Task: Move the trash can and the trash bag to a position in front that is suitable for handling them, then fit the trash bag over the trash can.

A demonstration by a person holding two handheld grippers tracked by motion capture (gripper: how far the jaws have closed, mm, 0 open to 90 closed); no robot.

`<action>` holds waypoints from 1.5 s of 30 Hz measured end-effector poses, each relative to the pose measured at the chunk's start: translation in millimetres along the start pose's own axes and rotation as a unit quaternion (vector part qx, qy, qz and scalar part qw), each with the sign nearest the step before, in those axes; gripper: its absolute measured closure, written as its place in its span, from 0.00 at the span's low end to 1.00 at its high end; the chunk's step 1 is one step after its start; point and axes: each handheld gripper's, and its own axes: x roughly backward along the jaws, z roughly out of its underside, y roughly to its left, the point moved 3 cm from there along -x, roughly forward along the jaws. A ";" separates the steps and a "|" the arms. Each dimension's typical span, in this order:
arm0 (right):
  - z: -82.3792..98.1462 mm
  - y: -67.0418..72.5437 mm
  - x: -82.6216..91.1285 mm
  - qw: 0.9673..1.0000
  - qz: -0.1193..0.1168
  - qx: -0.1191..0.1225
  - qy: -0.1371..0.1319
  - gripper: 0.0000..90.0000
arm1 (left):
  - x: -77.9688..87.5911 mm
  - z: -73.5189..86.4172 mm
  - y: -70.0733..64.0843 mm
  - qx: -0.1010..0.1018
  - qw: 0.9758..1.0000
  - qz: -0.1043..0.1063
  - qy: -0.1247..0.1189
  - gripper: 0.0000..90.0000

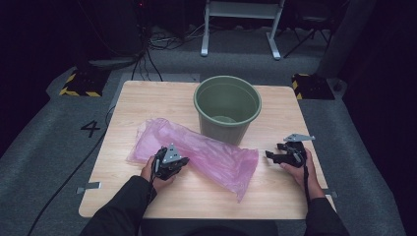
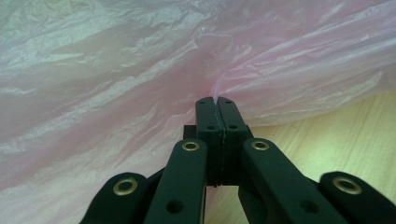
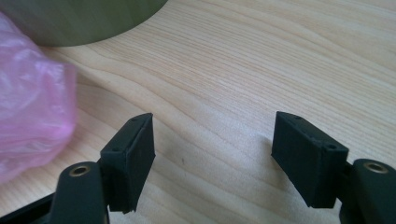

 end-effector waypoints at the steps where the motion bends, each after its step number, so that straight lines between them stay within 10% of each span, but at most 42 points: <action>1: -0.6 0.3 -0.9 1.000 0.002 0.004 0.002 0.33 | 2.1 0.6 1.3 0.003 1.000 -0.002 -0.003 1.00; 29: -3.7 5.1 -11.1 0.999 0.039 0.011 0.002 0.19 | 41.4 6.2 25.3 0.030 0.997 -0.047 -0.057 1.00; 45: -3.7 4.6 -11.4 0.999 0.039 0.012 0.003 0.19 | 64.2 -1.0 36.0 0.049 0.991 -0.074 -0.101 1.00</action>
